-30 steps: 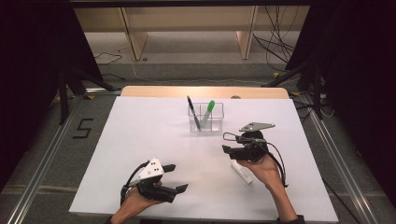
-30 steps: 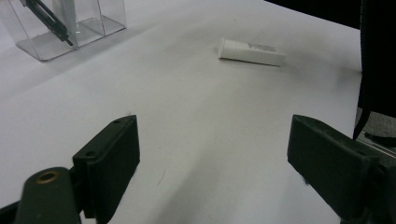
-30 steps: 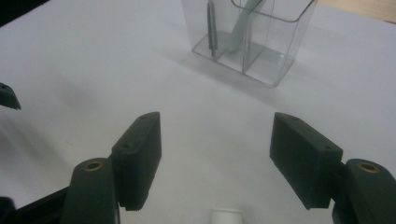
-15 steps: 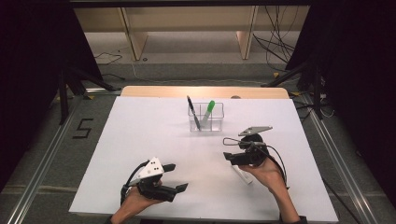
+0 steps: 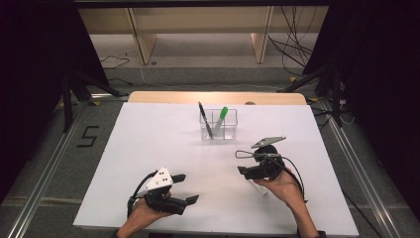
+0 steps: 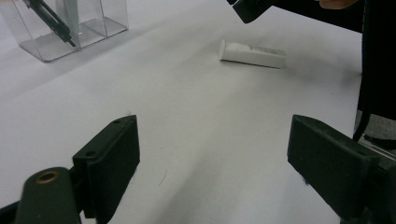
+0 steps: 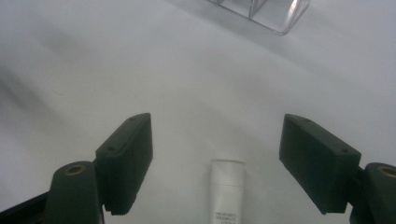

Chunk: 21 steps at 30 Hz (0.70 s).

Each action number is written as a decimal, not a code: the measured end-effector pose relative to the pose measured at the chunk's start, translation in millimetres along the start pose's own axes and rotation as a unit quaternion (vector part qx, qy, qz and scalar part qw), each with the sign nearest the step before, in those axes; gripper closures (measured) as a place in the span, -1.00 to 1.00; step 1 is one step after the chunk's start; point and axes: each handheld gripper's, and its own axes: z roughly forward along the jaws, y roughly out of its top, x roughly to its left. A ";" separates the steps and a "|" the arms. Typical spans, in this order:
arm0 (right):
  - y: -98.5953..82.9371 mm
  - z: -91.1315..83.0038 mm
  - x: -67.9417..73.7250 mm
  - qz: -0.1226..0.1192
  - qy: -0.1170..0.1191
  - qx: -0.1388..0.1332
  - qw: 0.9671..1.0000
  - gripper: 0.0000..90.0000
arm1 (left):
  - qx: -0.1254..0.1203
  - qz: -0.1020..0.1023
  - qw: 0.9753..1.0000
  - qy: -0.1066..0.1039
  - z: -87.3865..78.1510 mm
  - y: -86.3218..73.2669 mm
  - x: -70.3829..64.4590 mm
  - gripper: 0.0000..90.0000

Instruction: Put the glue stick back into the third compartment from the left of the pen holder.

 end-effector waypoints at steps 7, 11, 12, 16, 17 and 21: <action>-2.8 3.8 1.8 -0.002 -0.004 0.018 1.000 -0.39 | 0.001 -0.001 1.000 0.000 0.4 0.3 0.4 -0.63; -4.5 5.1 0.4 -0.001 -0.008 0.030 1.000 -0.29 | 0.001 0.001 1.000 0.001 0.0 0.4 0.2 -0.63; -4.9 4.8 -0.2 -0.001 -0.009 0.034 0.999 -0.25 | 0.001 0.001 1.000 0.001 -0.1 0.5 0.1 -0.63; -6.9 3.7 -3.6 0.006 -0.012 0.046 0.999 -0.17 | 0.001 0.003 1.000 0.000 -0.5 0.3 -0.7 -0.63; -7.5 3.6 -4.7 0.007 -0.013 0.049 0.999 -0.15 | 0.001 0.004 1.000 -0.001 -0.7 0.3 -0.8 -0.63; -10.1 5.1 -7.2 0.014 -0.012 0.058 0.998 -0.06 | -0.001 0.003 1.000 0.000 -1.4 -0.2 -0.8 -0.63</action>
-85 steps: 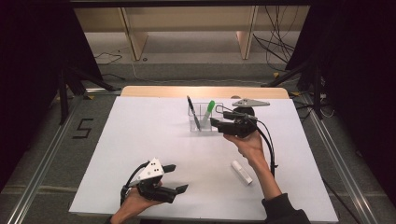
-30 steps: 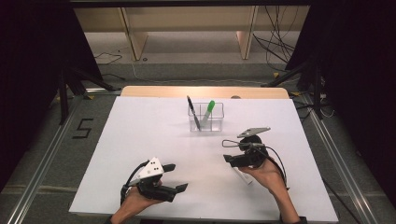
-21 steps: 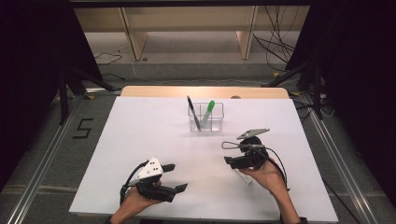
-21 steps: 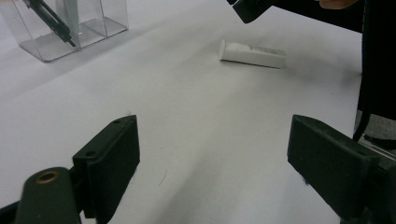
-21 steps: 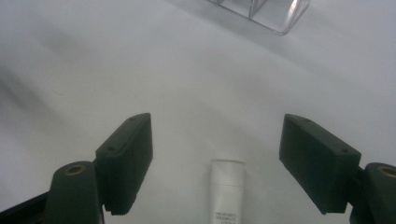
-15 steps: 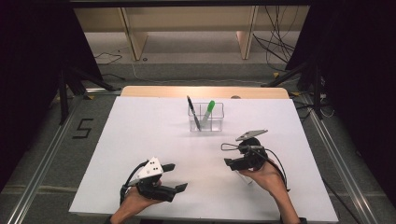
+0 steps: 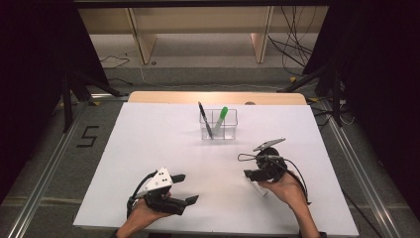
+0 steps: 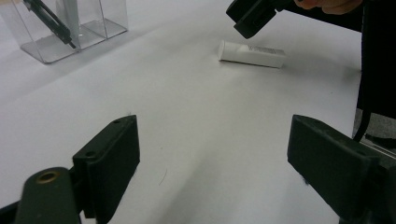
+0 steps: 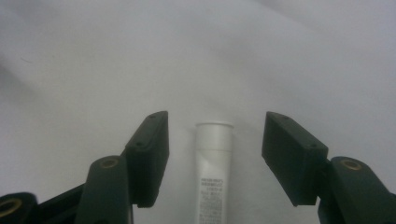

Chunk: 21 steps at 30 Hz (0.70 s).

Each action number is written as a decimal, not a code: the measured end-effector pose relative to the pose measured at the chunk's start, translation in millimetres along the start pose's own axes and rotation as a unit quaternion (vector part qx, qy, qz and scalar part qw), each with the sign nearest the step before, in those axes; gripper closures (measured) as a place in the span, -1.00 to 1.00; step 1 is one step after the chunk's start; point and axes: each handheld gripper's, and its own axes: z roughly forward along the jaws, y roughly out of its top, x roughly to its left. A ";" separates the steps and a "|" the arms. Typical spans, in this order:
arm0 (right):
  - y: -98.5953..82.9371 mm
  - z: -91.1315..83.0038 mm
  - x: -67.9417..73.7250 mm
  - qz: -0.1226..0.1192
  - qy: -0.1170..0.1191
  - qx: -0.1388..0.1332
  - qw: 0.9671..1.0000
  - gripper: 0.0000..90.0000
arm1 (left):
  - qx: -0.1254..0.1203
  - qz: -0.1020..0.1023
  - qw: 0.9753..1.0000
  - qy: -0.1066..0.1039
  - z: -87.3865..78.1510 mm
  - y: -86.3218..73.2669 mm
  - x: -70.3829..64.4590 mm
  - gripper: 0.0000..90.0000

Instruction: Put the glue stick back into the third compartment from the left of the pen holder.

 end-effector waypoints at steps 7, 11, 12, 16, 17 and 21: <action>-5.6 6.5 2.6 -0.007 -0.004 0.022 1.000 0.11 | 0.002 0.004 1.000 0.000 -0.6 0.1 -1.2 -0.63; -9.9 7.7 2.8 -0.007 -0.005 0.028 1.000 0.18 | 0.002 0.005 1.000 0.000 -0.4 0.1 -1.5 -0.63; -10.8 7.7 2.9 -0.006 -0.004 0.030 1.000 0.20 | 0.002 0.005 1.000 0.001 -0.4 0.1 -1.6 -0.63; -14.3 9.4 3.5 -0.007 -0.006 0.037 0.999 0.27 | 0.002 0.004 1.000 0.000 0.0 0.1 -1.8 -0.63; -14.9 10.3 3.8 -0.007 -0.006 0.040 0.999 0.28 | 0.002 0.004 1.000 0.000 0.0 0.1 -1.9 -0.63; -16.7 14.7 4.8 -0.008 -0.004 0.050 0.999 0.33 | 0.002 0.004 1.000 0.000 0.1 0.1 -1.8 -0.63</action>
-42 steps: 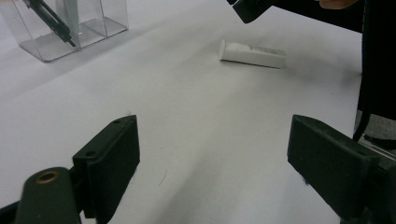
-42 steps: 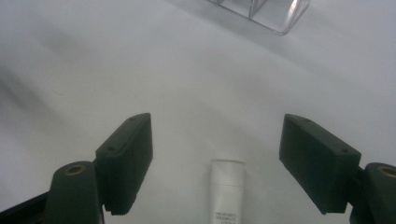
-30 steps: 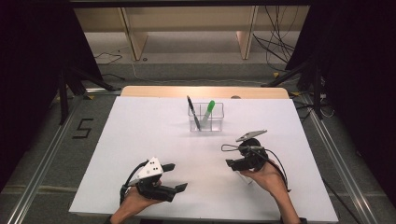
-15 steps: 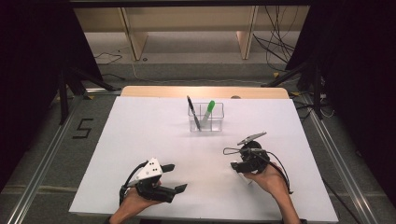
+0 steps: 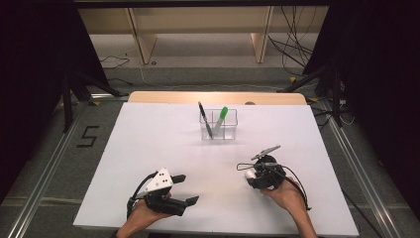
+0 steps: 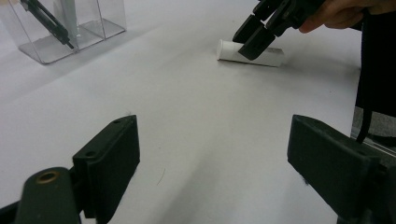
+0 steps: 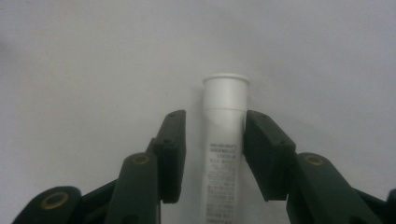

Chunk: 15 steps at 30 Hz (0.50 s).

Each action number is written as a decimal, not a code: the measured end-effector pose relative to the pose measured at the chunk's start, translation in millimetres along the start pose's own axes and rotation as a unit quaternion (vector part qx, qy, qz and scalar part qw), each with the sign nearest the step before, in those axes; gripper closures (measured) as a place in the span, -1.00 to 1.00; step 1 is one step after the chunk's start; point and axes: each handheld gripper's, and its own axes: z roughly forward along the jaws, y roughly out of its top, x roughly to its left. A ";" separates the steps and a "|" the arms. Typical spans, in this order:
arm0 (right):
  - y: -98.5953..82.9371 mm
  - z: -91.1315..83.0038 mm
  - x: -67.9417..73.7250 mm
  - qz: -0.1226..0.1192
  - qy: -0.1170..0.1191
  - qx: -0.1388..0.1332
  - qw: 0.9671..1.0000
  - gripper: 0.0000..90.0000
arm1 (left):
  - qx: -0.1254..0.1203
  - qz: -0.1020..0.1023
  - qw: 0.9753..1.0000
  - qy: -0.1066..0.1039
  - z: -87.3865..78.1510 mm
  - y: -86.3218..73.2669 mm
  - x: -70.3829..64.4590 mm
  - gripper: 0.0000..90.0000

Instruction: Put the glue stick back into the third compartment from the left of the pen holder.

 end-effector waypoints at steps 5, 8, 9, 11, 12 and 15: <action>0.9 2.4 0.6 0.002 -0.004 0.003 1.000 0.40 | 0.000 0.000 1.000 0.000 0.1 0.0 -0.1 -0.63; 1.5 4.0 1.1 0.003 -0.014 0.006 1.000 0.41 | 0.001 -0.001 1.000 -0.001 0.5 -0.2 -0.3 -0.63; 1.8 5.0 1.4 0.005 -0.016 0.008 1.000 0.41 | 0.000 0.000 1.000 -0.001 0.7 -0.2 -0.5 -0.63; 2.3 7.5 1.0 0.004 -0.017 0.011 1.000 0.42 | 0.000 0.000 1.000 -0.001 0.8 -0.1 -0.7 -0.63; 2.3 9.2 1.4 0.004 -0.022 0.014 1.000 0.43 | 0.000 0.000 1.000 0.000 0.9 -0.1 -0.7 -0.63; 1.7 13.3 2.5 0.001 -0.032 0.019 0.999 0.44 | 0.000 0.000 1.000 -0.001 0.8 -0.1 -0.6 -0.63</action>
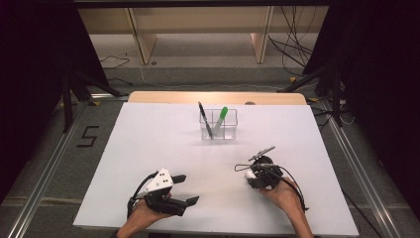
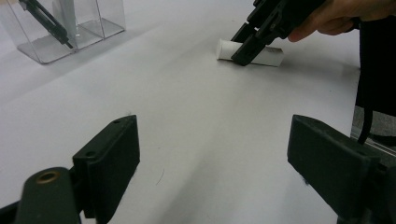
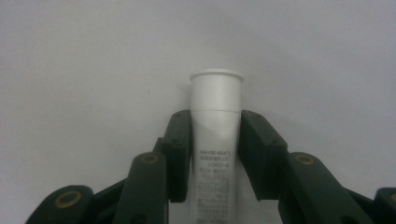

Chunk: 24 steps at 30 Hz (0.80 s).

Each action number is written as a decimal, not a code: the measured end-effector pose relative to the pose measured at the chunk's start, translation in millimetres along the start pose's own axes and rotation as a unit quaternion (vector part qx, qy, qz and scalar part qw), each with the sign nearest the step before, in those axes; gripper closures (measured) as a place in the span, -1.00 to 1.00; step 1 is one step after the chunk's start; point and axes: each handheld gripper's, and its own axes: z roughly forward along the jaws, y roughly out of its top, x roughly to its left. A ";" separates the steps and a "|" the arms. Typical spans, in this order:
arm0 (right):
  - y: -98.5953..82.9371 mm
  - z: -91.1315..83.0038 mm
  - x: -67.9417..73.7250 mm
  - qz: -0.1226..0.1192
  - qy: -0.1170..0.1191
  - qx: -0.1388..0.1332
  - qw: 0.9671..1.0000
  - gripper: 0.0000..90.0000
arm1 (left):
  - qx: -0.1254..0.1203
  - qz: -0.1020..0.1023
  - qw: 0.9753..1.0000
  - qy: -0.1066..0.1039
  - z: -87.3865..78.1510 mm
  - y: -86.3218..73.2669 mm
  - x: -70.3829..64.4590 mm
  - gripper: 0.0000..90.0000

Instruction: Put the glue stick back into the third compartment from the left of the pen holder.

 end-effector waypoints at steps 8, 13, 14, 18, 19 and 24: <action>0.7 0.4 2.0 -0.001 -0.009 0.000 1.000 0.48 | 0.003 0.004 1.000 0.000 0.2 0.2 -0.1 -0.63; 0.9 0.4 2.0 0.005 -0.008 0.000 1.000 0.49 | 0.003 0.003 1.000 0.001 0.0 0.2 -0.2 -0.63; 0.9 0.4 2.0 0.006 -0.009 0.000 1.000 0.50 | 0.001 0.002 1.000 0.001 0.2 0.1 -0.4 -0.63; 1.0 0.0 2.2 0.007 -0.010 -0.001 1.000 0.51 | 0.000 0.001 1.000 0.001 -0.4 0.1 0.0 -0.63; 1.0 -0.1 2.0 0.008 -0.008 -0.001 1.000 0.51 | 0.000 0.001 1.000 0.001 -0.7 0.2 0.2 -0.63; 0.2 -2.9 -1.4 0.010 0.004 -0.007 1.000 0.52 | 0.000 0.002 1.000 0.002 -1.0 0.3 0.4 -0.63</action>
